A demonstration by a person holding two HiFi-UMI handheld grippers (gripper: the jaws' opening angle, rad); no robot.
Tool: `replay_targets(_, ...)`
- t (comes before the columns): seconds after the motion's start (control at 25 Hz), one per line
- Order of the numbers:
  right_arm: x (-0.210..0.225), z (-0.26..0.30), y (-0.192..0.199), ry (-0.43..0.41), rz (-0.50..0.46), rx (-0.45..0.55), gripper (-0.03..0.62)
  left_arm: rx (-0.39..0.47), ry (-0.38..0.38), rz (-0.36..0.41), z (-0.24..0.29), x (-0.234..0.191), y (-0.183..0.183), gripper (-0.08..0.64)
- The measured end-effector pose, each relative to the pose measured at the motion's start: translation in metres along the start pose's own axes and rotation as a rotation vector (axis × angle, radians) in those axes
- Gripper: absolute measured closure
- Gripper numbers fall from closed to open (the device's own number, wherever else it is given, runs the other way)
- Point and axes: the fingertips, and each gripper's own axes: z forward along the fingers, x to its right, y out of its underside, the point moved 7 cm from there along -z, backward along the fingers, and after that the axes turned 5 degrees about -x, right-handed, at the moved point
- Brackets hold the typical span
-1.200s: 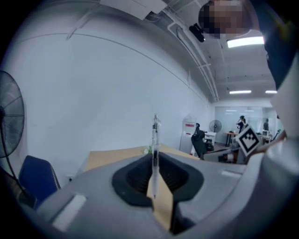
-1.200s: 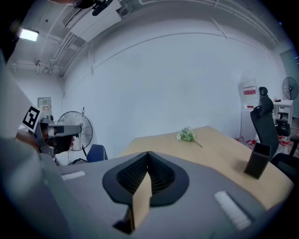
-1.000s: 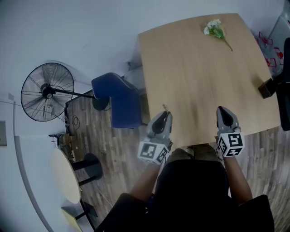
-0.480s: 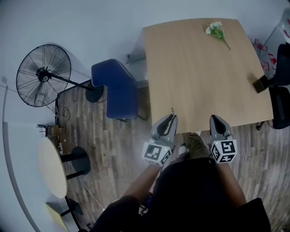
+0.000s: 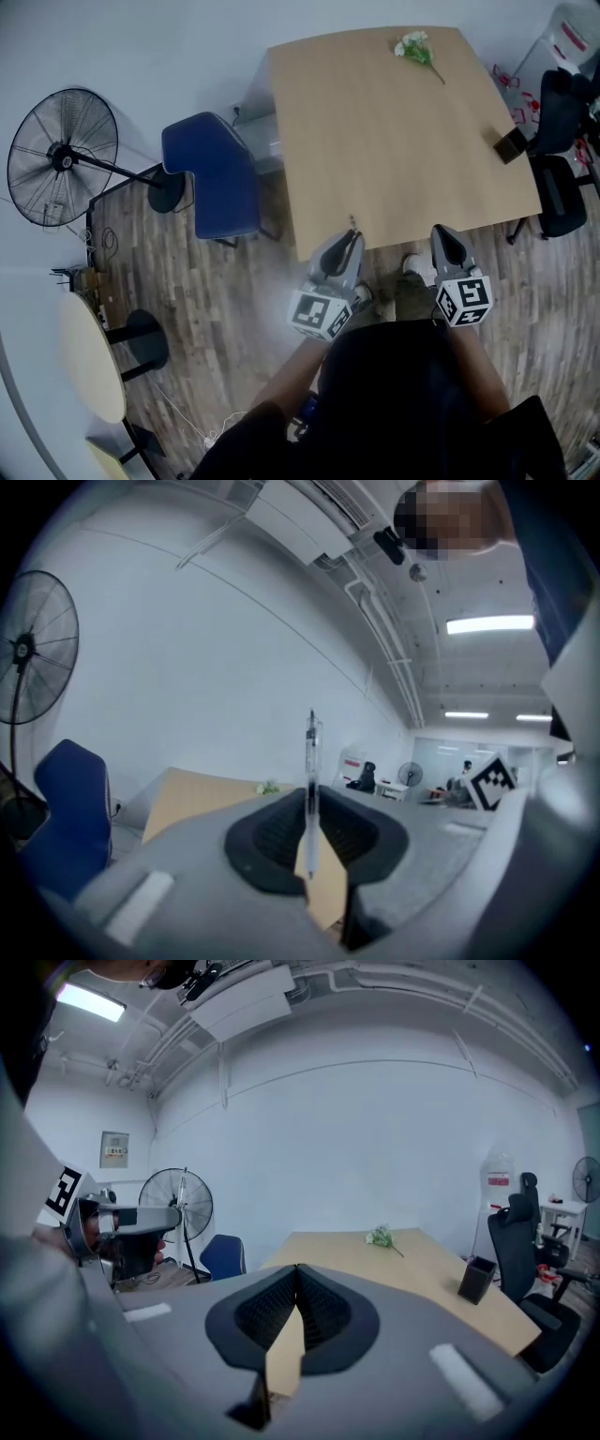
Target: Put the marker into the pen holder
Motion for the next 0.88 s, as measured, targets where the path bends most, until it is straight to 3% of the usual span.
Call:
replay_targets(0.4, 0.045, -0.054, 0.002, 0.054, 0.015, 0.038, 0.592, -0.018, 0.063, 0.008, 0.025, 0.065, 0.008, 0.514)
replay_targets(0.6, 0.111, -0.088, 0.008, 0.107, 0.061, 0.067, 0.592, -0.031, 0.106, 0.038, 0.074, 0.118, 0.012, 0.514)
replay_targets(0.88, 0.223, -0.144, 0.012, 0.171, 0.074, 0.082, 0.592, -0.041, 0.095, 0.041, 0.160, 0.198, 0.023, 0.514)
